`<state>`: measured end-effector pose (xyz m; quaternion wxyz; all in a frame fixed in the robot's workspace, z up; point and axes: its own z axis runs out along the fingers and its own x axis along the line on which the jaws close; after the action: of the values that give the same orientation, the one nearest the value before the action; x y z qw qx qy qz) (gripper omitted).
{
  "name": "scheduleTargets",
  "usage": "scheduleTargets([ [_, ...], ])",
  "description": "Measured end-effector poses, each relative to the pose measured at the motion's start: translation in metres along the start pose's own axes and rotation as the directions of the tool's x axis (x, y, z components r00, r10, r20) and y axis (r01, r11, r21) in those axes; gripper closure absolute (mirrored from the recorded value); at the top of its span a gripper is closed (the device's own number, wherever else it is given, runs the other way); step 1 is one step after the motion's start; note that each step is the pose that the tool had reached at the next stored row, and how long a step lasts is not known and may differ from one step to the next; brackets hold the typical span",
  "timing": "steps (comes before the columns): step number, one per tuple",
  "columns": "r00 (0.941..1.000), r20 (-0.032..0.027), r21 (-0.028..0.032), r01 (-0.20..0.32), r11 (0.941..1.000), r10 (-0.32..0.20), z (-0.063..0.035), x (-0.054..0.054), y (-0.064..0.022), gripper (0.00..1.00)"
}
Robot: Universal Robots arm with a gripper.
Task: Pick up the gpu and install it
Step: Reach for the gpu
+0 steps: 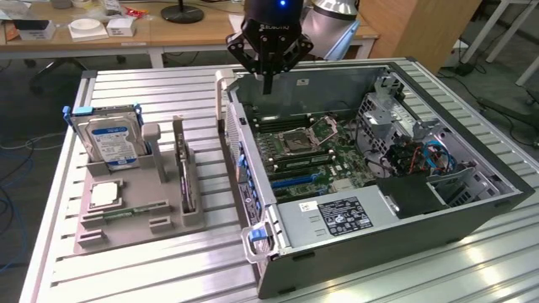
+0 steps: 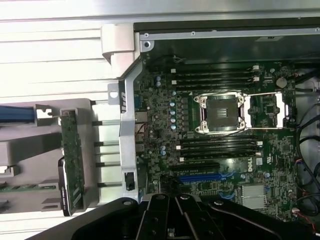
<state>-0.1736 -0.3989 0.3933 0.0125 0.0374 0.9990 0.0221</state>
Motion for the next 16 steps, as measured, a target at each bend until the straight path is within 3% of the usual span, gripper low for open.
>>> scheduleTargets([
  [16,1.0000,0.0000,0.0000,0.000,1.0000,0.000,-0.0006,0.023,-0.0017,0.90],
])
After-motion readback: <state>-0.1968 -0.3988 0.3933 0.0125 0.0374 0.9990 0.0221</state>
